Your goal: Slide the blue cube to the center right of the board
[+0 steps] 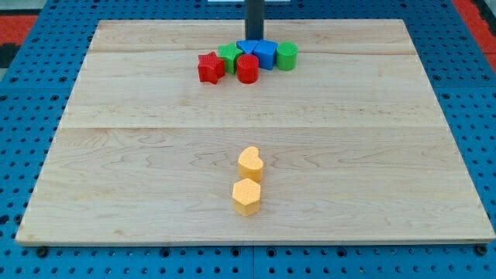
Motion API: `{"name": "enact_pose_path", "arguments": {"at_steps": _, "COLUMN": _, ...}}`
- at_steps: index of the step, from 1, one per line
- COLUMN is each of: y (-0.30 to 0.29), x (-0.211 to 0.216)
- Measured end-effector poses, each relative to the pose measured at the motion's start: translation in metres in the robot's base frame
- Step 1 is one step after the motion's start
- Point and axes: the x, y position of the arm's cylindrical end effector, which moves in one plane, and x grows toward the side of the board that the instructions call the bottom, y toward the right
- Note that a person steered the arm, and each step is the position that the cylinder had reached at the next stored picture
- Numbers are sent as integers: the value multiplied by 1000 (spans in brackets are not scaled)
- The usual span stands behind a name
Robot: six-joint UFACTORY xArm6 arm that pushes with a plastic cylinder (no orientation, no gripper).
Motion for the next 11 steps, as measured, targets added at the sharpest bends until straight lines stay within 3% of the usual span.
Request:
{"name": "enact_pose_path", "arguments": {"at_steps": 2, "y": 37, "x": 62}}
{"name": "enact_pose_path", "arguments": {"at_steps": 4, "y": 4, "x": 85}}
{"name": "enact_pose_path", "arguments": {"at_steps": 5, "y": 90, "x": 103}}
{"name": "enact_pose_path", "arguments": {"at_steps": 6, "y": 118, "x": 117}}
{"name": "enact_pose_path", "arguments": {"at_steps": 7, "y": 54, "x": 114}}
{"name": "enact_pose_path", "arguments": {"at_steps": 8, "y": 101, "x": 155}}
{"name": "enact_pose_path", "arguments": {"at_steps": 9, "y": 149, "x": 159}}
{"name": "enact_pose_path", "arguments": {"at_steps": 10, "y": 122, "x": 159}}
{"name": "enact_pose_path", "arguments": {"at_steps": 11, "y": 66, "x": 127}}
